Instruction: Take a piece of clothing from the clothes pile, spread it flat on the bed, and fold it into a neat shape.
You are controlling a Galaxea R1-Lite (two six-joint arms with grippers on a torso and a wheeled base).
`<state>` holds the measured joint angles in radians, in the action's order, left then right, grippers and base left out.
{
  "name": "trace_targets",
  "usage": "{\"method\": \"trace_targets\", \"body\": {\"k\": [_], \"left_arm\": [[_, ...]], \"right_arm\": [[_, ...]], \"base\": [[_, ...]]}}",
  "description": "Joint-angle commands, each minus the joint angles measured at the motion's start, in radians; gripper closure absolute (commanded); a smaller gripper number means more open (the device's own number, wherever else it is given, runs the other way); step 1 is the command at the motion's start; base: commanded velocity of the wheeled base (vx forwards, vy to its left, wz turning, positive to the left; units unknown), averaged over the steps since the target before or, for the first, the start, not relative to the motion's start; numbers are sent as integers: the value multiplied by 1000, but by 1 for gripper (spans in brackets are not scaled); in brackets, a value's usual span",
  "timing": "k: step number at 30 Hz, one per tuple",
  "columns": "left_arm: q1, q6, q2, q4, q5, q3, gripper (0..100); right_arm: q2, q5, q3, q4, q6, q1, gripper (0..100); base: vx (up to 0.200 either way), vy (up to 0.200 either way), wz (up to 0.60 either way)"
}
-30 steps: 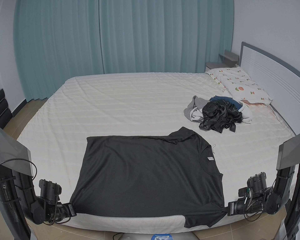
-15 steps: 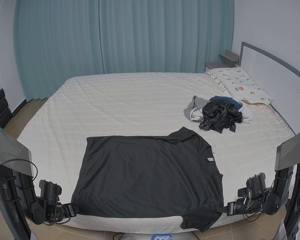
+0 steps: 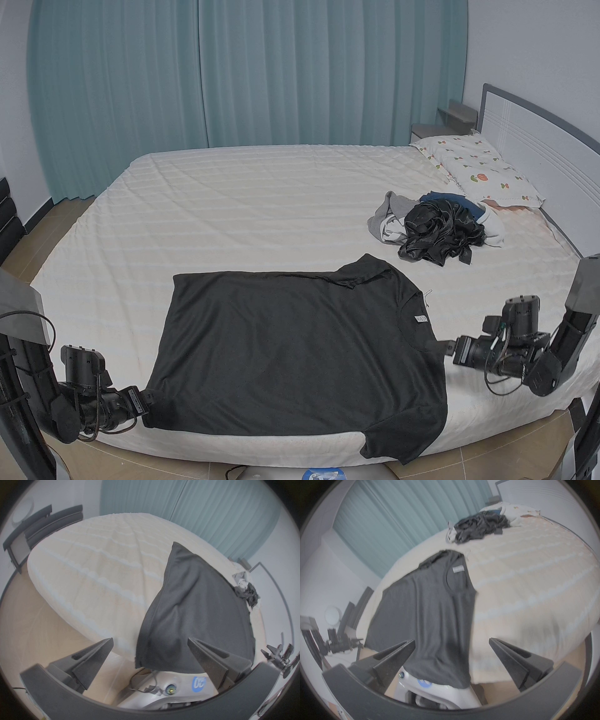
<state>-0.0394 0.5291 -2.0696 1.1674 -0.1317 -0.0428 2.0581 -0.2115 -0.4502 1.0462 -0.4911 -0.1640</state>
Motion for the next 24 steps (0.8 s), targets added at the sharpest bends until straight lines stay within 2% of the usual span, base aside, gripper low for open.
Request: {"method": "trace_targets", "body": {"k": [1, 2, 3, 5, 9, 10, 11, 15, 18, 22, 24], "left_arm": [[-28, 134, 16, 8, -138, -62, 0], [-28, 134, 16, 8, -138, -62, 0], [-27, 172, 16, 8, -155, -66, 0], [-27, 203, 14, 8, -163, -69, 0], [-27, 232, 9, 9, -167, -74, 0], [-27, 232, 9, 9, -167, -74, 0], [-27, 239, 3, 9, -166, -75, 0], [-28, 287, 0, 9, -164, -89, 0], [-28, 328, -1, 9, -167, -101, 0], [-24, 327, -14, 9, -166, -98, 0], [-24, 327, -17, 9, -166, -100, 0]], "right_arm": [[80, 15, -347, -204, -107, -14, 0], [80, 15, -347, -204, -107, -14, 0], [131, 17, -463, -262, -113, -17, 0], [182, 17, -565, -314, -119, -26, 0], [281, 21, -774, -430, -225, -66, 0], [281, 21, -774, -430, -225, -66, 0], [323, 26, -874, -499, -256, -75, 0], [401, 29, -1042, -627, -265, -75, 0], [432, 29, -1079, -658, -267, -75, 0], [458, 47, -1107, -655, -267, -94, 0], [476, 49, -1130, -661, -274, -98, 0]], "base": [[0, 0, 0], [0, 0, 0], [0, 0, 0], [0, 0, 0], [0, 0, 0], [0, 0, 0], [0, 0, 0], [0, 0, 0], [0, 0, 0], [150, 0, 0], [0, 0, 0]]}}
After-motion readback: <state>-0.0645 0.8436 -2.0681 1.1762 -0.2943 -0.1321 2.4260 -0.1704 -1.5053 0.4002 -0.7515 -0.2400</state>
